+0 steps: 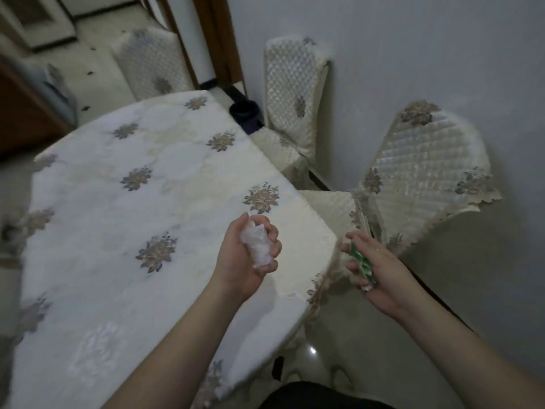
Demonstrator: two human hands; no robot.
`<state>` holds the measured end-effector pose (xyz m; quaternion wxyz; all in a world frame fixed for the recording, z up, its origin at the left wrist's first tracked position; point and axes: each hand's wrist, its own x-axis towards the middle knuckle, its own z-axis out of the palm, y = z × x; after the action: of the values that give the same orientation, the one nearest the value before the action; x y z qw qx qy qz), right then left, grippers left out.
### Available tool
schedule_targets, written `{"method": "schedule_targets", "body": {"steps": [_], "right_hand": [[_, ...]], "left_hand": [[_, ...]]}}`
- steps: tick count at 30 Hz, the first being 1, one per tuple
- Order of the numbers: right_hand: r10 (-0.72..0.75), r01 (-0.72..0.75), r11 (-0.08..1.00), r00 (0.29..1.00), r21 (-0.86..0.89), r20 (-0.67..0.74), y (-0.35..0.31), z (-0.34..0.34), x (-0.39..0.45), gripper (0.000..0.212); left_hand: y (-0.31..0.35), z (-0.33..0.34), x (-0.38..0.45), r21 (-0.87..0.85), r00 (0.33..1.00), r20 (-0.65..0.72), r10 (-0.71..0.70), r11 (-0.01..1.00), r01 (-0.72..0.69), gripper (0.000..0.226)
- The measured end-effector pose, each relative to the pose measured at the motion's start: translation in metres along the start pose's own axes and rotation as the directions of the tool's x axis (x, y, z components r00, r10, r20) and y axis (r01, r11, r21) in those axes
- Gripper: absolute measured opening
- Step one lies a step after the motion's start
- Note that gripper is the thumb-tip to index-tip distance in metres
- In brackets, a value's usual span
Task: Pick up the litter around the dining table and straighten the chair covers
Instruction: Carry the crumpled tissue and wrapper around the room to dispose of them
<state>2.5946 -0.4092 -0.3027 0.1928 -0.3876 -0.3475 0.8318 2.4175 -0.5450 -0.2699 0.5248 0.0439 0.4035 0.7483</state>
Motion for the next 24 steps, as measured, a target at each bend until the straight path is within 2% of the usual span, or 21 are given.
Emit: {"method": "schedule_targets", "body": {"steps": [6, 10, 14, 17, 24], "right_hand": [[0.150, -0.123, 0.984, 0.962, -0.128, 0.227, 0.004, 0.051, 0.019, 0.009], [0.284, -0.216, 0.951, 0.894, -0.221, 0.347, 0.023, 0.089, 0.019, 0.010], [0.396, -0.266, 0.905, 0.811, -0.331, 0.430, 0.059, 0.131, 0.003, 0.012], [0.492, -0.311, 0.858, 0.724, -0.408, 0.484, 0.093, 0.165, -0.023, 0.017], [0.672, -0.390, 0.737, 0.507, -0.552, 0.539, 0.200, 0.240, -0.102, 0.025]], "left_hand": [[0.023, -0.017, -0.055, -0.081, 0.953, -0.182, 0.242, 0.962, -0.260, 0.028], [0.002, -0.045, -0.106, -0.175, 0.905, -0.291, 0.310, 0.913, -0.368, 0.025], [-0.017, -0.078, -0.169, -0.233, 0.845, -0.388, 0.369, 0.847, -0.477, 0.037], [-0.028, -0.104, -0.226, -0.232, 0.761, -0.532, 0.370, 0.801, -0.551, 0.026], [-0.056, -0.166, -0.358, -0.241, 0.565, -0.722, 0.400, 0.620, -0.747, 0.030]]}}
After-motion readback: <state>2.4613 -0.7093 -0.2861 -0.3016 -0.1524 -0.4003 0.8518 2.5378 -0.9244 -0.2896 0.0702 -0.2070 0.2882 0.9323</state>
